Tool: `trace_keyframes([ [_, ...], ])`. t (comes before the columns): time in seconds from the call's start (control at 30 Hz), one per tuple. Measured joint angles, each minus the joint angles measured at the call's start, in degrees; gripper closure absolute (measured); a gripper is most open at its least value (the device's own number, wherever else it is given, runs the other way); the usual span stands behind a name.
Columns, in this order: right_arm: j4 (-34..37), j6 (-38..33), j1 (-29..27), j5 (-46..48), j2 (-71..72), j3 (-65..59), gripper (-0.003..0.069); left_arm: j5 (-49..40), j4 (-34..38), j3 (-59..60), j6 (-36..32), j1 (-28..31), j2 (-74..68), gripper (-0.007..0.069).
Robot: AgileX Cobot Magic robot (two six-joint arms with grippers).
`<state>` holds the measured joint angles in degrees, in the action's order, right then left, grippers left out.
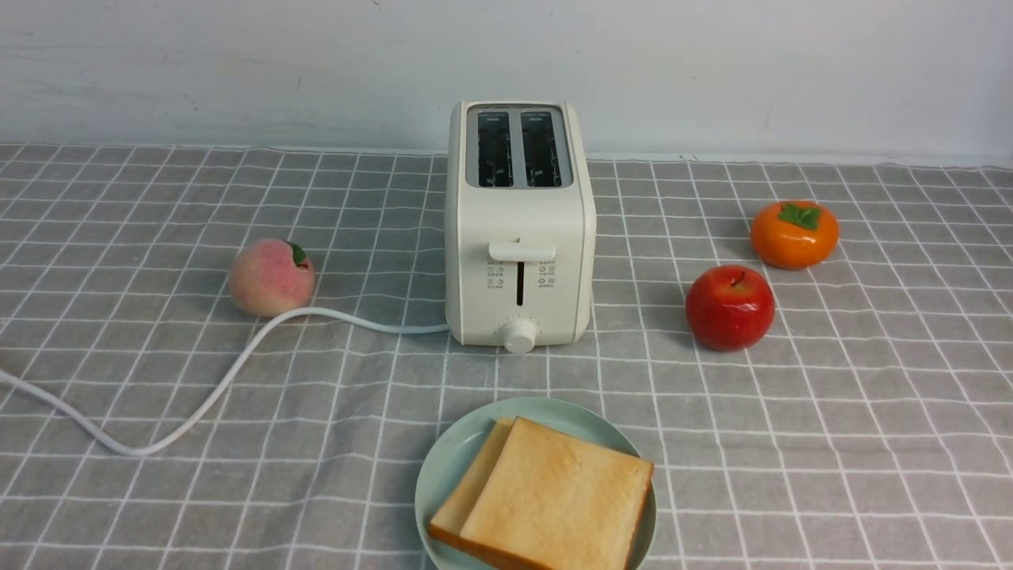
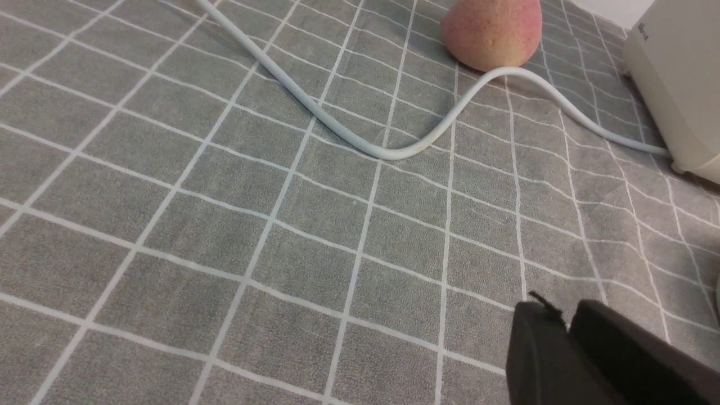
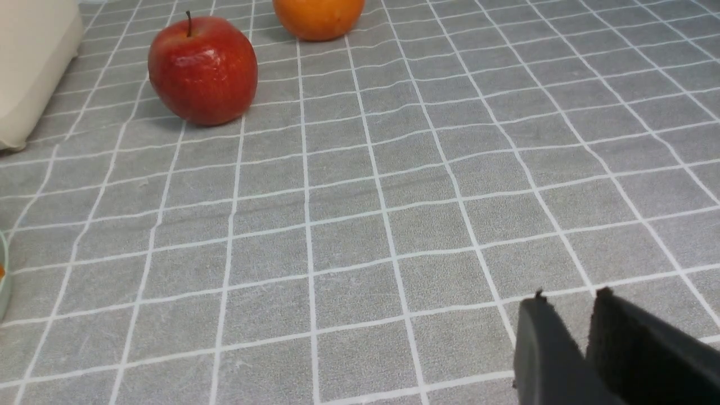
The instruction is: Take toasted bread from bread machine on grey coffee table place on plate.
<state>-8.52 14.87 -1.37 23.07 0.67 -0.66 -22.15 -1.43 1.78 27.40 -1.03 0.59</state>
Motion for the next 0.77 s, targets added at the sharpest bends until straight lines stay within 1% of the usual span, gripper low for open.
trace_keyframes([
  [0.77,0.00,-0.38,0.00,0.00,0.00,0.00,0.0496,0.00,0.00,0.00,0.00,0.00,0.00,0.0533],
])
